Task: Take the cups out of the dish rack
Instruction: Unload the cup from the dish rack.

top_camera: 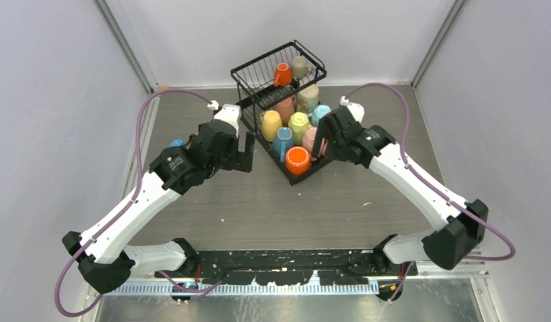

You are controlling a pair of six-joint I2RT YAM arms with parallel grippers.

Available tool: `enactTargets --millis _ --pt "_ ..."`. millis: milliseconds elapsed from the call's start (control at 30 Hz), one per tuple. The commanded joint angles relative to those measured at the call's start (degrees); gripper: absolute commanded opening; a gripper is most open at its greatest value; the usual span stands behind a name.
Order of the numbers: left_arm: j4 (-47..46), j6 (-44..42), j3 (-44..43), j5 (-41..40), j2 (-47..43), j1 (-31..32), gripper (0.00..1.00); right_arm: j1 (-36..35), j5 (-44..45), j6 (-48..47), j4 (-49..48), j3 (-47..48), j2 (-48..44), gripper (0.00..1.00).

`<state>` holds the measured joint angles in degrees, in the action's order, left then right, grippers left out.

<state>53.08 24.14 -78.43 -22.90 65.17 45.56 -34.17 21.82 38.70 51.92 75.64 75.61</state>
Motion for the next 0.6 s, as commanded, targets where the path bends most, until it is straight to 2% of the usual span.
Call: enactTargets --millis 0,300,567 --pt "-0.3 -0.9 -0.3 0.4 -1.1 -0.5 1.00 -2.8 -1.0 -0.9 -2.9 3.3 3.8 1.00" --pt "1.0 -1.2 -0.1 1.3 -1.5 -1.0 1.00 -5.4 -8.6 -8.4 -9.2 4.9 11.7 1.00" --pt "1.7 -0.7 0.4 1.8 -1.8 -1.0 1.00 -0.6 -4.8 -5.3 -8.0 5.4 11.5 1.00"
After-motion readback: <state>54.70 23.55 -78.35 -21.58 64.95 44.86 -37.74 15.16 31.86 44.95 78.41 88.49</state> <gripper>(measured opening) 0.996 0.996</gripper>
